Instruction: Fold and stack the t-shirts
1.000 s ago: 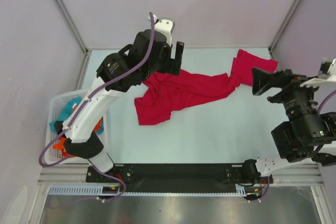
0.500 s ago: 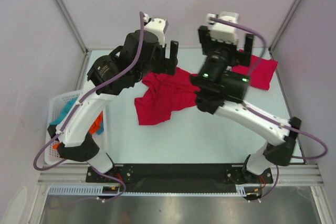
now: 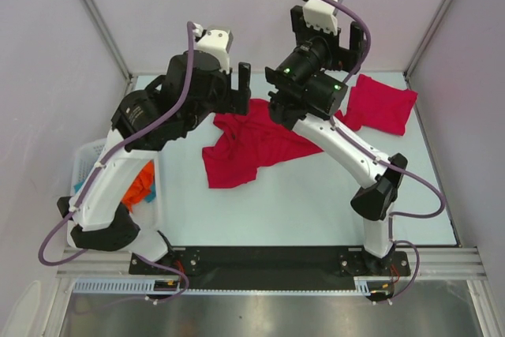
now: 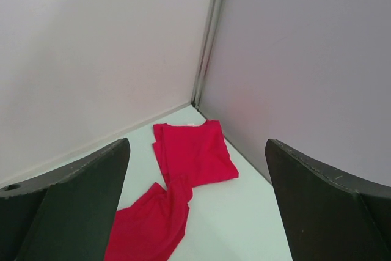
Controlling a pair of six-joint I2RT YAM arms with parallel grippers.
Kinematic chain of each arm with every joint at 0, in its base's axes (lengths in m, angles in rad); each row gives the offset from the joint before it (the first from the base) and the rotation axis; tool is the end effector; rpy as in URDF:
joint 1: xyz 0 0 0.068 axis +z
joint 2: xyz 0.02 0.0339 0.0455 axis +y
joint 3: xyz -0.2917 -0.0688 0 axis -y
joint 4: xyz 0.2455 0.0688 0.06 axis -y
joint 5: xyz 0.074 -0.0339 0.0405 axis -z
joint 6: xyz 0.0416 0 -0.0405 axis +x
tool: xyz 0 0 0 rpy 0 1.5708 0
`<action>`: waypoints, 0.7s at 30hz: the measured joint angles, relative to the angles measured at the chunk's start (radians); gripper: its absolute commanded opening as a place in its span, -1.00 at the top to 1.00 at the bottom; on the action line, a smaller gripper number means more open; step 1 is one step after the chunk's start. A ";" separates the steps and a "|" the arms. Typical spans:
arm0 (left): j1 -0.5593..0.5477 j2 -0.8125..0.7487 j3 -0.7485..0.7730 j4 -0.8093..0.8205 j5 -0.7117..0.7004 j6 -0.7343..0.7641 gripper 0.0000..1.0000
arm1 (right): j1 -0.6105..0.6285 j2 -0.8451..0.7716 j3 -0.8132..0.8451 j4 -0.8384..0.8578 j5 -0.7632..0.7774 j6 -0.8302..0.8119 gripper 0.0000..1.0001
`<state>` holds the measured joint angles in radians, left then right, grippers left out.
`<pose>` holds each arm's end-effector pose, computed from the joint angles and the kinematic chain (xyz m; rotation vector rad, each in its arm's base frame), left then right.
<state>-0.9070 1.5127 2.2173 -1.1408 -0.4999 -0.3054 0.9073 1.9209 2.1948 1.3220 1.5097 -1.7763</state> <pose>0.1706 -0.1857 0.5627 0.2730 1.9433 -0.2968 0.2410 0.2409 0.5882 0.3714 1.5026 -0.6750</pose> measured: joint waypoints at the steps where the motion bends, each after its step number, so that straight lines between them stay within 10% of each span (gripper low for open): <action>1: 0.006 -0.001 0.003 -0.012 -0.006 -0.006 -0.79 | -0.004 0.005 -0.006 0.004 -0.002 -0.003 -1.00; 11: 0.142 -0.013 -0.023 -0.061 -0.013 -0.045 -0.80 | -0.076 0.131 -0.136 0.006 -0.003 0.023 -0.93; 21: 0.196 -0.024 -0.026 -0.067 -0.010 -0.052 -0.80 | -0.150 0.466 0.073 -0.001 0.002 -0.040 -0.98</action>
<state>-0.7109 1.4883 2.1914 -1.2079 -0.5095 -0.3576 0.7578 2.3867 2.2677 1.3209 1.5112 -1.8160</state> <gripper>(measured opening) 0.899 0.985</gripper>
